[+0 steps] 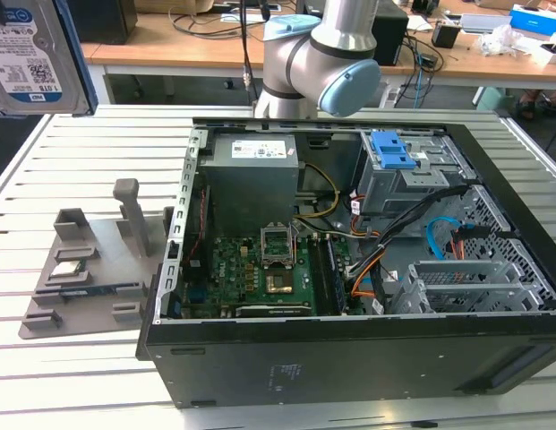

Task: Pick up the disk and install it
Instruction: 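Pick up the disk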

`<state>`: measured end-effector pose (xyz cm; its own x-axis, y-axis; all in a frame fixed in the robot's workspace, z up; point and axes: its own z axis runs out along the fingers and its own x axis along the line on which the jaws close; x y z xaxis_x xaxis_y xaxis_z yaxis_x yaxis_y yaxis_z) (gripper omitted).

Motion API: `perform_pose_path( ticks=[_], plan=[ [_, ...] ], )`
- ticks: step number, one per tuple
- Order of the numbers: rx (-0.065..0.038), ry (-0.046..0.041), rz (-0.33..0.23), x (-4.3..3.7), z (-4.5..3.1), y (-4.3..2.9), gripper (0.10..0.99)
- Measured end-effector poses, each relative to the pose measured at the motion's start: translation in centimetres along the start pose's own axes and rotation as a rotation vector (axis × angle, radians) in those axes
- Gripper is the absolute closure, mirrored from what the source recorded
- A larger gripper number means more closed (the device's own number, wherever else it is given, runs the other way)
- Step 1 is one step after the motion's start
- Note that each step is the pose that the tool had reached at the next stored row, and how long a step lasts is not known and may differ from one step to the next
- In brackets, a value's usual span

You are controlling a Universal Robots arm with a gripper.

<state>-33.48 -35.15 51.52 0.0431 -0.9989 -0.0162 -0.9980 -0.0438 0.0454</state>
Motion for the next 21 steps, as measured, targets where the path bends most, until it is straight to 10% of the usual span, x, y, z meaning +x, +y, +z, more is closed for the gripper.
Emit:
perform_pose_path(
  ticks=[12, 21],
  plan=[
    [0.000, 0.0000, 0.000, -0.02, -1.21, 0.00, 0.725],
    [0.000, 0.0003, 0.000, 0.07, -1.31, -2.07, 0.725]
  ],
)
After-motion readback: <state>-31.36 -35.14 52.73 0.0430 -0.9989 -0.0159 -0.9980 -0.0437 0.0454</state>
